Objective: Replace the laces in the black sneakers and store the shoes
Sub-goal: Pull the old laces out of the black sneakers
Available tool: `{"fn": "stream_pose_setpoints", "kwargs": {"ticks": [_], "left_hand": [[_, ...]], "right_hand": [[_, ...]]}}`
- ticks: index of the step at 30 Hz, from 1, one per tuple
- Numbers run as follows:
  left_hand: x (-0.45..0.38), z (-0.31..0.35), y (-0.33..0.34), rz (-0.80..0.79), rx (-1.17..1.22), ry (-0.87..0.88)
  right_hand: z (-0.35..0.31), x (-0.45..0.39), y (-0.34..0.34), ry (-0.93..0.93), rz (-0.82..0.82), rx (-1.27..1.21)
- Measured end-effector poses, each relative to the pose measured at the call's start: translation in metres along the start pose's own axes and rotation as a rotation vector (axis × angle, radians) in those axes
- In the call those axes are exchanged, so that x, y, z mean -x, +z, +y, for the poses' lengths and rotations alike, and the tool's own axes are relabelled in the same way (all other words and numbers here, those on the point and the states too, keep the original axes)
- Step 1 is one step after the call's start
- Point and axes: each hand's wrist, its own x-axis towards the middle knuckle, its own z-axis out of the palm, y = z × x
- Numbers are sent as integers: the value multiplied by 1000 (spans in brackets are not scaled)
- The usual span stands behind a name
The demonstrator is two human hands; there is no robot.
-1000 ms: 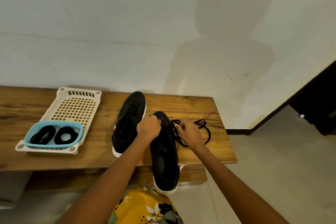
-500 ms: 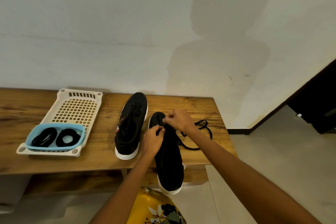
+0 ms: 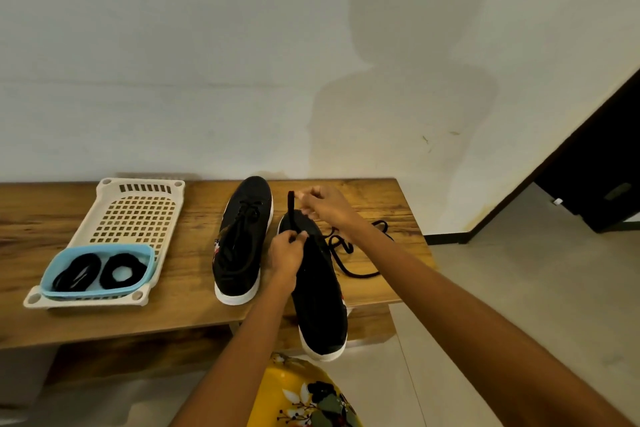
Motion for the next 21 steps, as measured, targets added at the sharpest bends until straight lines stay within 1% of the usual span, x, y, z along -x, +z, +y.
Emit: {"fn": "stream_pose_setpoints", "kwargs": {"ticks": [1, 3, 5, 6, 9, 11, 12, 13, 15, 17, 18, 20, 21], "left_hand": [[-2, 0, -2, -14, 100, -51], [-6, 1, -9, -26, 249, -132], [-10, 0, -14, -53, 331, -158], [-11, -1, -16, -73, 335, -151], [-7, -2, -16, -116, 272, -102], [-2, -4, -15, -162, 264, -86], [0, -3, -14, -202, 285, -90], [0, -5, -12, -241, 321, -103], [-1, -7, -7, -304, 349, -109], [-2, -10, 0, -331, 252, -66], [0, -9, 4, -321, 195, -48], [1, -8, 8, -238, 93, 2], [1, -8, 8, -198, 76, 11]], "right_hand": [[7, 1, -3, 3, -19, 81], [30, 3, -6, -30, -116, 419], [55, 5, 0, -43, -208, 719], [63, 7, 5, -45, -194, 774], [65, 7, 15, -116, -27, 801], [54, 3, 14, -177, 11, 886], [46, 0, 12, -185, 15, 878], [36, -2, 8, -182, 28, 816], [10, -3, 2, -164, 80, 612], [-23, -4, -3, -168, 124, 385], [-40, -4, -5, -171, 134, 256], [-70, -7, -8, -176, 158, 0], [-79, -10, -11, -181, 181, -82]]}}
